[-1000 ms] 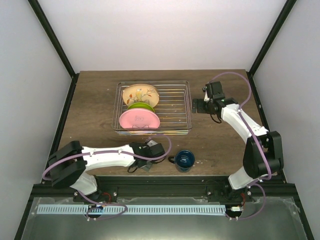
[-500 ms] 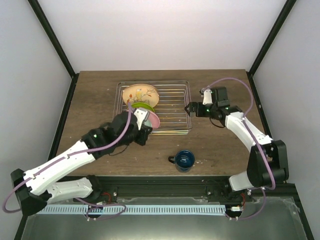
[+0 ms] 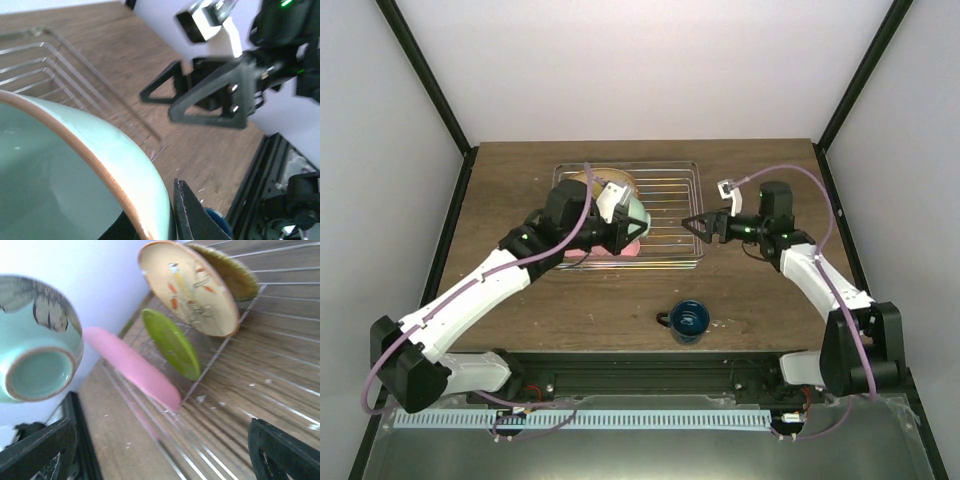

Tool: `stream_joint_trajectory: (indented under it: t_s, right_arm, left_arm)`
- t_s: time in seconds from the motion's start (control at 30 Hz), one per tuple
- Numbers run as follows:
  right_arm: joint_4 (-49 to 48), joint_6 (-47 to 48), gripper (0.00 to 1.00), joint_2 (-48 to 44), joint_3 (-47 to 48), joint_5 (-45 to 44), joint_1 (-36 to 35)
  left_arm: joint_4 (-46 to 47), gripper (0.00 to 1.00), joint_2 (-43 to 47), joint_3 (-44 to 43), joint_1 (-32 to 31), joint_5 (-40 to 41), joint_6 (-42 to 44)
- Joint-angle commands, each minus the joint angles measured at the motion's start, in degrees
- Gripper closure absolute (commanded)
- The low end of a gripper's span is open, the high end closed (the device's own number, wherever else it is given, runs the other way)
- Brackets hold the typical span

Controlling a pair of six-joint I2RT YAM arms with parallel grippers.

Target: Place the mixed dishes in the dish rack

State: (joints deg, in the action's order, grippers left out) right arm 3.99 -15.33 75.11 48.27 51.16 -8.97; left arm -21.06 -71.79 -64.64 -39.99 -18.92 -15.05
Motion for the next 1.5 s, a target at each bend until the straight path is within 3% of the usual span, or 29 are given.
stream_joint_trajectory:
  t_s: [0.0, 0.17, 0.33, 0.47, 0.7, 0.93, 1.47]
  right_arm:
    - [-10.6, -4.4, 0.07, 0.7, -2.0, 14.7, 0.4]
    - [-21.1, -10.7, 0.11, 2.4, -4.6, 22.3, 0.4]
    - [-43.2, -25.2, 0.11, 2.3, -9.3, 31.6, 0.3]
    - [-52.4, -31.3, 0.11, 2.7, -10.7, 33.7, 0.3]
    - [-52.8, -31.5, 0.12, 3.3, -10.1, 32.7, -0.5]
    - [-44.7, -25.4, 0.12, 4.8, -7.0, 28.6, -2.0]
    - [-56.2, -30.2, 0.12, 8.7, -7.6, 25.0, -3.9]
  left_arm:
    - [9.1, 1.00, 0.6, -5.1, 0.5, -8.2, 1.7]
    - [12.3, 1.00, 0.2, -3.7, 0.5, -13.1, -0.6]
    - [17.3, 1.00, -0.1, 0.2, 0.5, -15.7, -2.6]
    - [20.7, 1.00, -0.5, 2.3, 0.5, -16.9, -3.4]
    - [23.9, 1.00, -3.0, 3.0, 0.4, -17.9, -5.5]
    - [26.6, 1.00, -4.7, 3.0, -0.1, -17.4, -7.2]
    - [31.7, 1.00, -4.3, 6.0, -1.5, -15.1, -11.0]
